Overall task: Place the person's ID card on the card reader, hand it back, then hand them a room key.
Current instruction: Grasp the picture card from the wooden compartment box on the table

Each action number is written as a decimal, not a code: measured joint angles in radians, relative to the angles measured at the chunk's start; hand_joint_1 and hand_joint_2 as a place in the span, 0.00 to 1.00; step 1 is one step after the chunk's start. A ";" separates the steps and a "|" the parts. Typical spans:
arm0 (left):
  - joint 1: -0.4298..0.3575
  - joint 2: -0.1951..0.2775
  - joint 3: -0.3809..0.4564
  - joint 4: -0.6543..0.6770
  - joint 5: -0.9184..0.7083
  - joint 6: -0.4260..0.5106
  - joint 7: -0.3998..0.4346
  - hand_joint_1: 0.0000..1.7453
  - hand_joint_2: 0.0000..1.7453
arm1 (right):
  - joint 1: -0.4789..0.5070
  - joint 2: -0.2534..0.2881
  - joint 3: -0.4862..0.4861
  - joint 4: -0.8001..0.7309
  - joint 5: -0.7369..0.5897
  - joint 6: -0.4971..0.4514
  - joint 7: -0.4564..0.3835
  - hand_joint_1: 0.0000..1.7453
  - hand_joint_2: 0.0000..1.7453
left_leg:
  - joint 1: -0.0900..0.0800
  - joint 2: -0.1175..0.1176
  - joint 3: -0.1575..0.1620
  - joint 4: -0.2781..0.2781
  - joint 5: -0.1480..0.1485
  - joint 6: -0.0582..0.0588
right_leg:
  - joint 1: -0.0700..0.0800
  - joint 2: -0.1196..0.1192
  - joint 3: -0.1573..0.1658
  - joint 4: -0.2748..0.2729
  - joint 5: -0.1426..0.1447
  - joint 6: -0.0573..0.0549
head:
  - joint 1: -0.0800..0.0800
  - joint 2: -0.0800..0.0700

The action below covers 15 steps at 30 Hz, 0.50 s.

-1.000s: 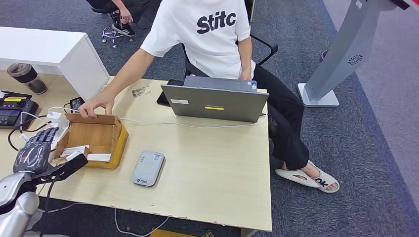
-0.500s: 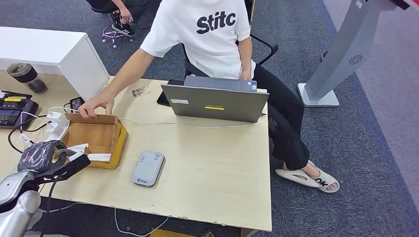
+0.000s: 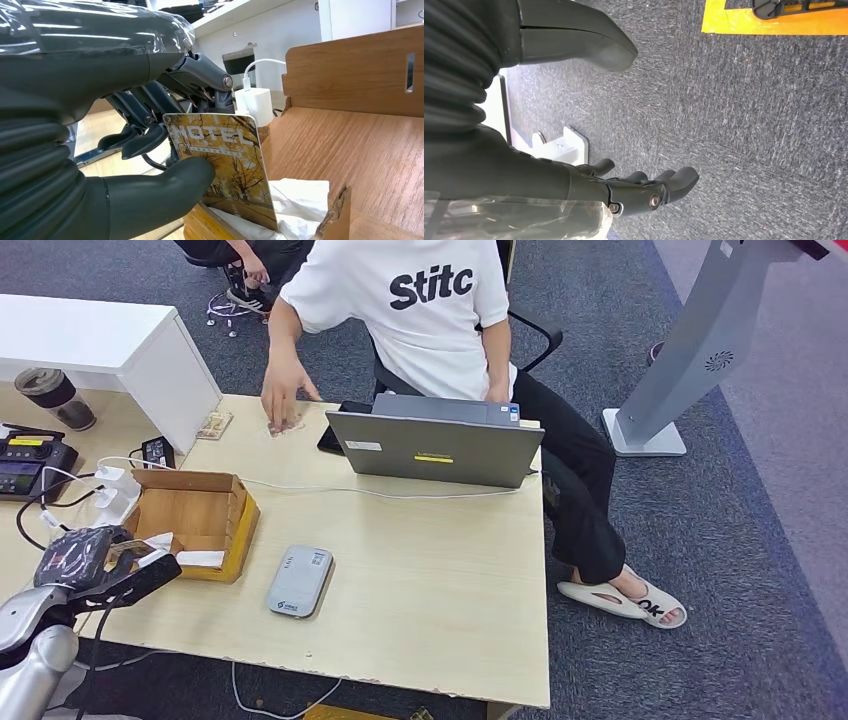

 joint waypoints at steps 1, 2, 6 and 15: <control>0.000 0.002 -0.001 0.000 -0.002 0.001 0.002 1.00 1.00 | 0.000 0.000 -0.001 0.000 0.000 0.000 0.000 0.00 1.00 | 0.000 0.000 0.000 0.000 0.000 0.000 | 0.000 0.000 0.000 0.000 0.000 0.000 | 0.000 0.000; -0.001 0.004 -0.002 0.000 -0.005 0.002 0.005 1.00 1.00 | 0.000 0.000 -0.001 0.000 0.000 0.000 0.000 0.00 1.00 | 0.000 0.000 0.000 0.000 0.000 0.000 | 0.000 0.000 0.000 0.000 0.000 0.000 | 0.000 0.000; -0.006 0.010 -0.007 0.000 -0.015 0.010 0.012 1.00 1.00 | -0.001 0.000 -0.004 0.000 0.001 0.000 0.000 0.00 1.00 | 0.000 0.000 0.000 0.000 0.000 0.000 | 0.000 0.000 0.000 0.000 0.000 0.000 | 0.000 0.000; -0.064 0.027 -0.016 -0.009 -0.020 0.028 0.014 1.00 1.00 | -0.003 0.000 -0.005 0.001 0.015 -0.001 -0.004 0.00 1.00 | 0.000 0.000 0.000 0.000 0.000 0.000 | 0.000 0.000 0.000 0.000 0.000 0.000 | 0.000 0.000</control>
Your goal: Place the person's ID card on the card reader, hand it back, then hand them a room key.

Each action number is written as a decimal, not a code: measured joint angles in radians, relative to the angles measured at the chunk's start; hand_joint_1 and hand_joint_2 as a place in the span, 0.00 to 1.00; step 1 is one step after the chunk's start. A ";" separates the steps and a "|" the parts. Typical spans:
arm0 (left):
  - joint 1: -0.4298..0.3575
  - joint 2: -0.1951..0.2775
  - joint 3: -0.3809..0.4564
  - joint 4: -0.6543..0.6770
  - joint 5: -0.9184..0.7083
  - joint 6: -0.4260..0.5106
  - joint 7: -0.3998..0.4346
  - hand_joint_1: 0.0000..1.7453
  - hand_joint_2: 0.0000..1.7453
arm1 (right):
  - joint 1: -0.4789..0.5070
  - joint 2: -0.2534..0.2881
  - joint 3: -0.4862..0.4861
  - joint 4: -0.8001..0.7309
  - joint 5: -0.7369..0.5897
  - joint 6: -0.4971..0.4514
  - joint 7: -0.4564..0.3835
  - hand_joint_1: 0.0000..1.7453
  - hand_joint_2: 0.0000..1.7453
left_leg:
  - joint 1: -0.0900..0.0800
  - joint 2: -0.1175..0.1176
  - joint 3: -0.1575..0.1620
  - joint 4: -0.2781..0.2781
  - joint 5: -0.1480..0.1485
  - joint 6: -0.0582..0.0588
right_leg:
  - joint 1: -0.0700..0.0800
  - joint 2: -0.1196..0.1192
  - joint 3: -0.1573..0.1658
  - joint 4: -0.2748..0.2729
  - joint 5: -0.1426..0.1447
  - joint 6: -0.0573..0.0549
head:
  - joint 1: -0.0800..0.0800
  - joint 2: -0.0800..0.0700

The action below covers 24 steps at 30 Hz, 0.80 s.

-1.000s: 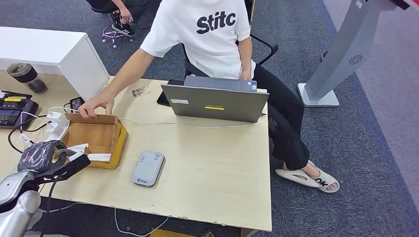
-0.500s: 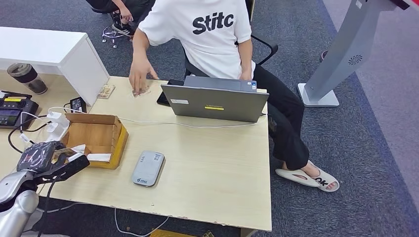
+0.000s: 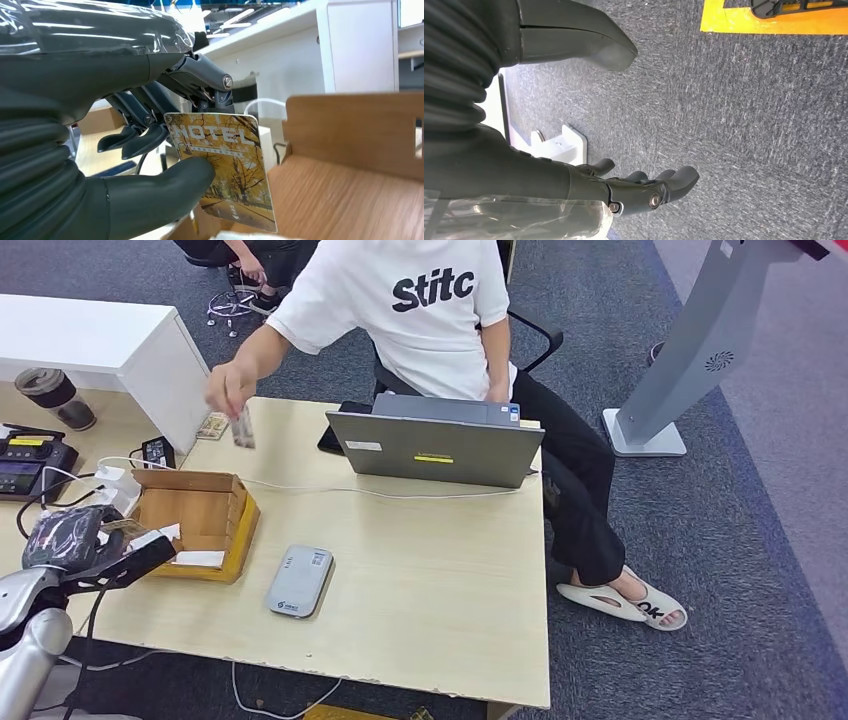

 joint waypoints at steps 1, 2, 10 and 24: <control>-0.011 0.003 -0.001 -0.004 -0.001 0.002 0.000 1.00 1.00 | 0.000 0.000 0.000 0.000 0.001 0.000 0.000 0.00 1.00 | 0.000 0.000 0.000 0.000 0.000 0.000 | 0.000 0.000 0.000 0.000 0.000 0.000 | 0.000 0.000; -0.025 0.008 -0.002 -0.009 -0.002 0.002 0.000 1.00 1.00 | -0.001 0.000 0.000 0.000 0.001 -0.001 -0.001 0.00 1.00 | 0.000 0.000 0.000 0.000 0.000 0.000 | 0.000 0.000 0.000 0.000 0.000 0.000 | 0.000 0.000; -0.161 0.062 -0.022 -0.041 -0.030 -0.028 0.019 1.00 1.00 | -0.003 0.000 0.000 0.000 0.019 -0.005 -0.002 0.00 1.00 | 0.002 0.000 0.000 0.000 0.001 0.001 | 0.000 0.000 0.000 0.000 0.000 0.000 | 0.000 0.000; -0.306 0.103 -0.072 -0.052 -0.068 -0.040 0.055 1.00 1.00 | -0.009 -0.001 0.000 0.005 0.025 -0.007 0.000 0.00 1.00 | 0.002 0.001 0.000 0.000 0.001 0.001 | 0.000 0.001 -0.001 0.000 0.001 -0.001 | 0.000 0.000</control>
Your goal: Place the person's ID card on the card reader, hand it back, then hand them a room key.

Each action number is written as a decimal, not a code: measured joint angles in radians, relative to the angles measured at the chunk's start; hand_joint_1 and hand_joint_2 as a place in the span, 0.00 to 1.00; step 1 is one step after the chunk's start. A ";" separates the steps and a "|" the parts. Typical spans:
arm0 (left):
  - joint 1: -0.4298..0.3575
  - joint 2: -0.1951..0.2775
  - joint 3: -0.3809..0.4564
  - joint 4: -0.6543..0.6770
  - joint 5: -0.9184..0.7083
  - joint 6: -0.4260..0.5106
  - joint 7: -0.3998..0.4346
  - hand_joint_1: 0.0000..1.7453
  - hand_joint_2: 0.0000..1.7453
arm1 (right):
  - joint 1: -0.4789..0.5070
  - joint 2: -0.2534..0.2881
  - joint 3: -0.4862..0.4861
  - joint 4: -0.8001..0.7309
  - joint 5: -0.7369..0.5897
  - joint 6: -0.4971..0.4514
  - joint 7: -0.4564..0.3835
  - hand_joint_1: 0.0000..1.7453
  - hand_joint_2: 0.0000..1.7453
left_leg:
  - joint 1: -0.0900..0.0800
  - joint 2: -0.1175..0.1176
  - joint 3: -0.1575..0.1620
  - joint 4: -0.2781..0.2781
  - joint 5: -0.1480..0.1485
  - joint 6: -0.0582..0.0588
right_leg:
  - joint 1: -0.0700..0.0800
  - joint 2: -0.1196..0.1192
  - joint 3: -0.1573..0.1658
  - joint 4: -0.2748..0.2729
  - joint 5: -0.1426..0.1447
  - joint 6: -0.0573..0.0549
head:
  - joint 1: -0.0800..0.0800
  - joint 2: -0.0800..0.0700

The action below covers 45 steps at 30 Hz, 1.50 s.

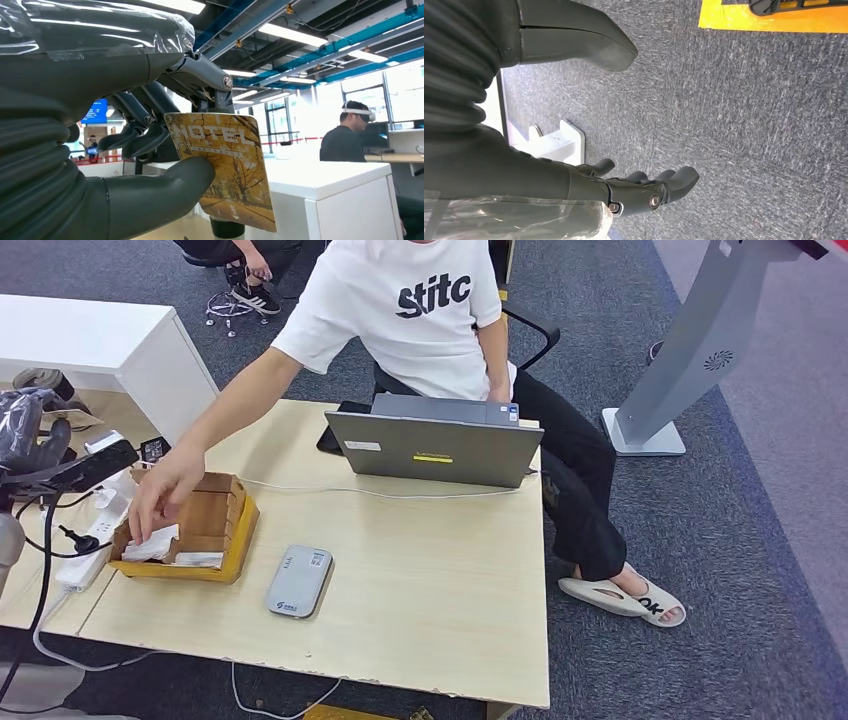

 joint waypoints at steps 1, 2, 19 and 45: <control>-0.005 0.002 -0.004 0.000 -0.005 -0.002 0.004 1.00 1.00 | 0.000 0.000 0.000 0.001 0.004 0.000 0.000 0.00 1.00 | 0.000 0.000 0.000 0.000 0.000 0.000 | 0.000 0.000 0.000 0.000 0.000 0.000 | 0.000 0.000; -0.010 0.004 -0.010 0.001 -0.011 -0.004 0.008 1.00 1.00 | 0.000 0.000 0.000 0.001 0.007 0.000 0.000 0.00 1.00 | 0.000 0.000 0.000 0.000 0.000 0.000 | 0.000 0.000 0.000 0.000 0.000 0.000 | 0.000 0.000; -0.037 -0.004 -0.118 0.113 -0.126 0.054 0.050 0.00 1.00 | -0.004 0.000 0.000 0.006 0.029 -0.012 0.001 0.00 1.00 | 0.000 0.002 0.000 0.000 0.000 0.000 | 0.000 0.003 -0.001 0.000 0.000 0.000 | 0.000 0.000; 0.089 -0.117 -0.110 -0.005 0.007 0.122 0.006 0.00 1.00 | -0.005 0.000 -0.004 0.011 0.025 -0.010 0.003 0.00 1.00 | 0.000 0.002 -0.001 0.000 0.000 0.000 | 0.000 0.002 -0.001 0.000 0.000 0.000 | 0.000 0.000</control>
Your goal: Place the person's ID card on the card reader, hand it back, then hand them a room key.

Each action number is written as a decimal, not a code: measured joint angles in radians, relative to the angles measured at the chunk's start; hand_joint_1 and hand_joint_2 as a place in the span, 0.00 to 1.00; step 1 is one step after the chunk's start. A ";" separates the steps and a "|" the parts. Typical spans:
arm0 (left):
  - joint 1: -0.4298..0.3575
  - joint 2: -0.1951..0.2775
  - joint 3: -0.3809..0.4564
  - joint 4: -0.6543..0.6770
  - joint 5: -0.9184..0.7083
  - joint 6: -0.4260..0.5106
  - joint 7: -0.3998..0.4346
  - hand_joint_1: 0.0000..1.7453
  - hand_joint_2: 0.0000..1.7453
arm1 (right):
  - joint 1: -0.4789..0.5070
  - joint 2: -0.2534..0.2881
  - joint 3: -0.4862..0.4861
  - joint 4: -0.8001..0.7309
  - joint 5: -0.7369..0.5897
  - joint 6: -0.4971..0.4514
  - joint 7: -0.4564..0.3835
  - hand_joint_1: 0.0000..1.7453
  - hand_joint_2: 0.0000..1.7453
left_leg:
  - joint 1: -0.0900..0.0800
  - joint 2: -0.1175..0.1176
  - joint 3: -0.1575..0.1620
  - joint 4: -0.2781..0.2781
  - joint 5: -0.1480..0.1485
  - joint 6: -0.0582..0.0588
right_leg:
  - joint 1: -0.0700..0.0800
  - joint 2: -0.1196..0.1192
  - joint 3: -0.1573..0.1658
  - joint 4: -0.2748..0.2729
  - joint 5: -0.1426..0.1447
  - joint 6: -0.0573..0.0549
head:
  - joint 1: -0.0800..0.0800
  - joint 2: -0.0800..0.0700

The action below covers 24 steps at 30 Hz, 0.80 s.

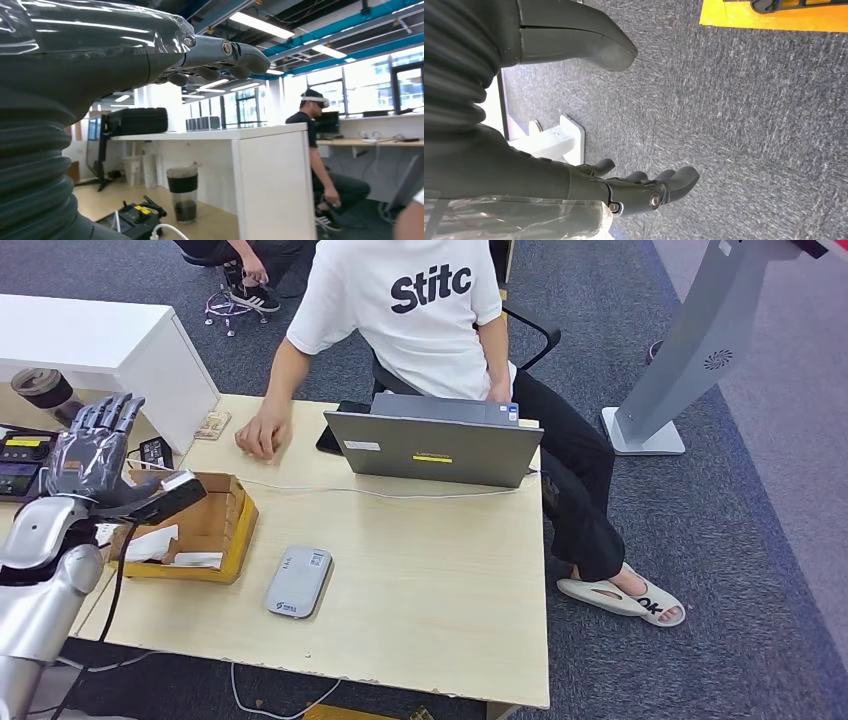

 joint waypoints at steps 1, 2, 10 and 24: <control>0.023 -0.001 0.003 -0.034 0.005 -0.001 0.000 0.00 1.00 | 0.000 0.000 -0.002 0.000 -0.001 0.000 0.000 0.00 1.00 | 0.000 0.000 0.000 0.000 0.000 0.000 | 0.000 0.000 0.000 0.000 0.000 0.000 | 0.000 0.000; 0.050 -0.001 0.008 -0.072 0.007 0.001 0.001 0.00 1.00 | 0.001 0.000 -0.006 0.000 -0.005 0.000 -0.001 0.00 1.00 | 0.000 0.000 0.000 0.000 0.000 0.000 | 0.000 0.000 0.000 0.000 0.000 0.000 | 0.000 0.000; 0.465 -0.041 0.166 -0.464 -0.013 0.186 -0.018 0.00 1.00 | 0.012 0.001 -0.039 0.000 -0.029 -0.003 0.013 0.00 1.00 | 0.000 0.004 0.000 0.000 -0.004 -0.002 | 0.000 0.005 -0.002 0.000 -0.002 0.000 | 0.000 0.000; 0.773 -0.514 0.684 -0.790 0.350 0.211 -0.417 0.00 1.00 | 0.023 0.012 -0.070 -0.007 0.000 -0.028 -0.003 0.00 1.00 | 0.000 0.001 -0.001 0.000 -0.004 -0.001 | 0.000 0.001 0.000 -0.001 -0.002 0.001 | 0.000 0.000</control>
